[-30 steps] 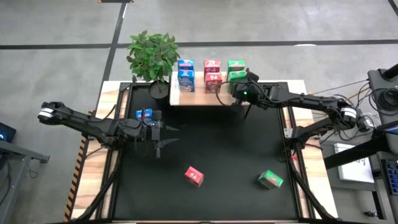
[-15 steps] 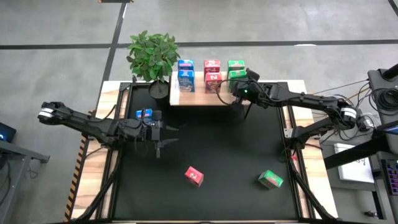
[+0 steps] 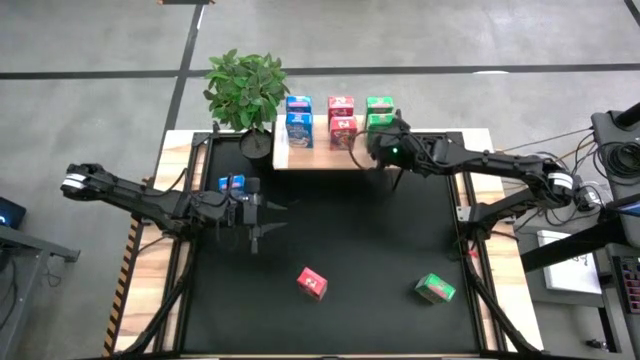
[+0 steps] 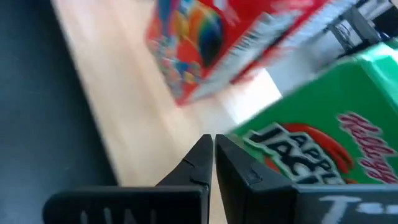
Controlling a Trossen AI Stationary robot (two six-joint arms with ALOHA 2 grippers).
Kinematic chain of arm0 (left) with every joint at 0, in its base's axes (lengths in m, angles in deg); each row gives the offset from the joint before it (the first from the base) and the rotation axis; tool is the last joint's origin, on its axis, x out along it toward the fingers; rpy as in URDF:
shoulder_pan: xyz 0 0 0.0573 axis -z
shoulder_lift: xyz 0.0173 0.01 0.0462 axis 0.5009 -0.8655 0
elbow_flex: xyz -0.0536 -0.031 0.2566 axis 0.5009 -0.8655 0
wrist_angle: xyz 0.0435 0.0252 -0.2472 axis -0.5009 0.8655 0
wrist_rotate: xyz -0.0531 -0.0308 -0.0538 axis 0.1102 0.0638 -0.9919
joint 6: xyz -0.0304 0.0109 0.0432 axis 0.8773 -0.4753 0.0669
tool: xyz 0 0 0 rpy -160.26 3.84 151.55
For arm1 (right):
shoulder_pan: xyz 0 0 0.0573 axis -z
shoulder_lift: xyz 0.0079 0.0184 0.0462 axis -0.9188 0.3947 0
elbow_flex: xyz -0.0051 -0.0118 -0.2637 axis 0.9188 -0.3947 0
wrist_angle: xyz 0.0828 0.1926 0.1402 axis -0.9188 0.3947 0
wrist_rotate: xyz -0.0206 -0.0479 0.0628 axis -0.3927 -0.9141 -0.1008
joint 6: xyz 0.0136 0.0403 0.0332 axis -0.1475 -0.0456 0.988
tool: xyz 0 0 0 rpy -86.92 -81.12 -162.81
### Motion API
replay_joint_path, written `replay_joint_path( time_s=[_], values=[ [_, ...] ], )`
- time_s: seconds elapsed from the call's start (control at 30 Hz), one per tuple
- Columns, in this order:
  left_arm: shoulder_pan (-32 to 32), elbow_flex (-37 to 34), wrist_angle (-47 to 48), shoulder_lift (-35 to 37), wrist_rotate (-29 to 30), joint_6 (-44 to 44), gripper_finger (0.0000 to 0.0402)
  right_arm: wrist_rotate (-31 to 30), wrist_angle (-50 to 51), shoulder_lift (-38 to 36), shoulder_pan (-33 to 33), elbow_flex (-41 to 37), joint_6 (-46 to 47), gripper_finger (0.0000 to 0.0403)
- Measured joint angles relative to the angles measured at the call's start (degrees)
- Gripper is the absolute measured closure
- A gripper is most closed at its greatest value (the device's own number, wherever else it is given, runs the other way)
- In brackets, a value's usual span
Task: Stack cereal on shelf
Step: Put the red cereal box aligned with the other red cereal boxes on the shelf
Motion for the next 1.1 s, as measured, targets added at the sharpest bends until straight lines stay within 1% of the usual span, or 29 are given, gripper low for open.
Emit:
replay_joint_path(
  time_s=[0.1, 0.2, 0.3, 0.37, 0.47, 0.53, 0.7, 0.8, 0.93, 1.1],
  values=[
    [0.0, 0.0, -0.6, 0.0, 0.0, 1.6, 0.0244, -0.1, -1.4, 0.0, -3.1, -0.2, 1.3, 0.0394],
    [0.0, 0.0, -1.1, 0.0, 0.0, 4.6, 0.0244, 0.0, -7.1, 0.0, -7.7, -1.7, 2.1, 0.0394],
    [0.4, -0.1, -2.6, -0.1, -0.3, 10.6, 0.0244, 0.0, -13.1, 0.0, -13.1, -3.7, 1.0, 0.0394],
    [1.8, -0.6, -6.4, -1.3, -1.8, 13.8, 0.0244, 0.0, -15.9, 0.0, -16.9, -4.6, 0.8, 0.0394],
    [6.2, -0.9, -10.6, -4.5, -3.1, 15.3, 0.0244, 0.0, -18.2, 0.0, -22.5, -5.4, 1.3, 0.0394],
    [9.3, -0.3, -12.1, -6.8, -3.1, 15.4, 0.0244, 0.1, -18.3, 0.0, -26.1, -5.5, 2.2, 0.0394],
    [17.1, 3.3, -12.3, -12.5, -1.5, 16.2, 0.0244, 0.2, -18.0, 0.0, -33.7, -5.5, 4.9, 0.0394],
    [20.2, 5.8, -12.2, -16.4, -1.1, 16.1, 0.0244, 0.2, -18.0, 0.0, -37.2, -5.5, 6.9, 0.0394],
    [22.2, 9.4, -10.9, -21.7, -1.1, 16.1, 0.0244, 0.2, -15.3, 0.0, -41.5, -5.5, 10.4, 0.0394],
    [22.1, 13.6, -8.2, -27.3, -1.0, 17.3, 0.0233, 0.0, -11.0, 0.0, -47.1, -5.5, 13.7, 0.0394]
  ],
)
